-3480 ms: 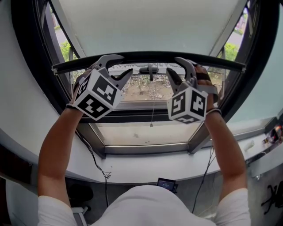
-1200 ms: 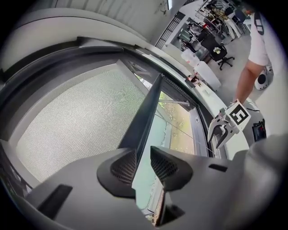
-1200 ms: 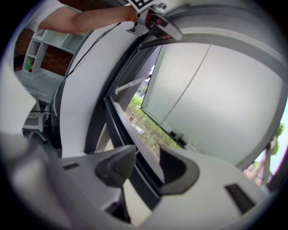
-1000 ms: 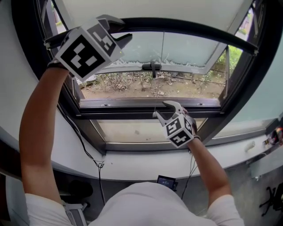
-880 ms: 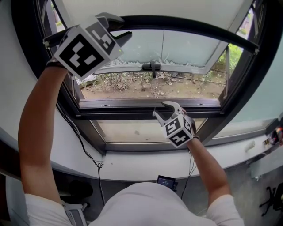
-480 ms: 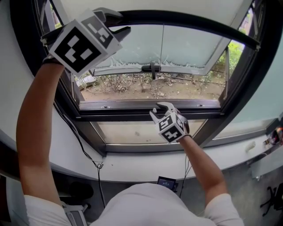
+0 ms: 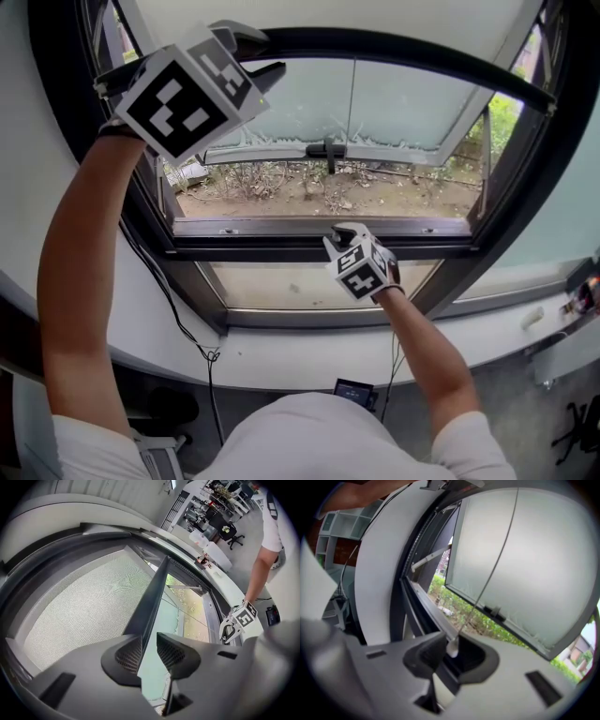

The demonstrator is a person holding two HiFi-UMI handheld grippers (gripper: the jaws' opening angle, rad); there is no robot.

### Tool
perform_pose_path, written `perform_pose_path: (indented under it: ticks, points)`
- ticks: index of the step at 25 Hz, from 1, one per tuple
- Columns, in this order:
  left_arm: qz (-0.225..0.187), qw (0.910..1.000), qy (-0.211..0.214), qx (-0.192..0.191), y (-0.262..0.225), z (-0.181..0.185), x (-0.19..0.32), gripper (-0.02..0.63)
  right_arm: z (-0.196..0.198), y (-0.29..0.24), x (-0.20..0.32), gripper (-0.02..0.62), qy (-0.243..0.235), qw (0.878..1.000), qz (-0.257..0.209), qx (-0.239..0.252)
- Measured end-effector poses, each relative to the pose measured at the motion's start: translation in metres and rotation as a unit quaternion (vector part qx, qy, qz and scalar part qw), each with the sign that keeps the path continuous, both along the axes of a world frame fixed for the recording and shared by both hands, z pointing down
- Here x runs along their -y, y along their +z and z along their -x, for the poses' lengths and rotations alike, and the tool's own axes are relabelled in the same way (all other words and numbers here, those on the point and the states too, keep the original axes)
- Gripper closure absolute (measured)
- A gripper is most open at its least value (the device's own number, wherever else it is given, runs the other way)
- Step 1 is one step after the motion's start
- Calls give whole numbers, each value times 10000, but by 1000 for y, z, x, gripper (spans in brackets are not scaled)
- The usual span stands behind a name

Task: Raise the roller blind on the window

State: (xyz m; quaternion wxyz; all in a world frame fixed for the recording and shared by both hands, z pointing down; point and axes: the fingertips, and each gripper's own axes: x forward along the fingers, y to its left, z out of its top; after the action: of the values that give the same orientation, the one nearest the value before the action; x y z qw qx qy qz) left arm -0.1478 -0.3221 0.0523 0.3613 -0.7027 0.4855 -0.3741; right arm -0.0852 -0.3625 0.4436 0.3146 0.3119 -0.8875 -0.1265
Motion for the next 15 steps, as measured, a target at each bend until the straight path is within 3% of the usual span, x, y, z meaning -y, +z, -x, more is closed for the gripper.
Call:
perform_pose_path:
  ticks: [15]
  points:
    - [-15,10000,5,-61,-2,2,2,499,-9,-7,-18,520,-184,9995,-242,-74]
